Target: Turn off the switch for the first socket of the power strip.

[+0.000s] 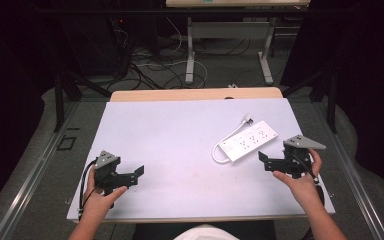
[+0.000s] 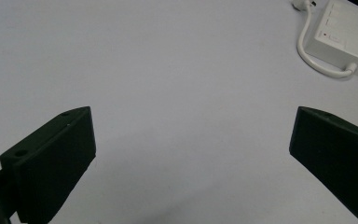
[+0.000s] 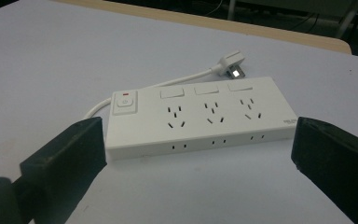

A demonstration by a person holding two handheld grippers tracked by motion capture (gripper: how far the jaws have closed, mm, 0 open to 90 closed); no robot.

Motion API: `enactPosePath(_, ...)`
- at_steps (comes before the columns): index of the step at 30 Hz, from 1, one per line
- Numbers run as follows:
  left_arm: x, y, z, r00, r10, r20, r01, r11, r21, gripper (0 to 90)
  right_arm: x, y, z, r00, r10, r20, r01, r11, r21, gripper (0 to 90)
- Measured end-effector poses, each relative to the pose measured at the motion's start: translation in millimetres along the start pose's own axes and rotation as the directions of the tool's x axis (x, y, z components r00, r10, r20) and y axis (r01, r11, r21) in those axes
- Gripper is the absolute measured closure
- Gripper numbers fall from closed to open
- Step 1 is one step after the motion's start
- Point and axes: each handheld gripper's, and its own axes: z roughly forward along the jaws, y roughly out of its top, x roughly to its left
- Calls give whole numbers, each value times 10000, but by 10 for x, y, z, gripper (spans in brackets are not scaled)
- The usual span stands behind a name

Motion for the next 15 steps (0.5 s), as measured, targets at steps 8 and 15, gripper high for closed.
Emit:
enactPosePath(8,6,-4,-4,10000,9,-60,-9,10000,-46,1,-22,126,38,9997,-212,-130,214,9997,152,83)
enactPosePath(15,14,-13,-7,9998,30,-171,-30,10000,17,1,-41,225,77,9997,-161,-177,166,9996,246,149)
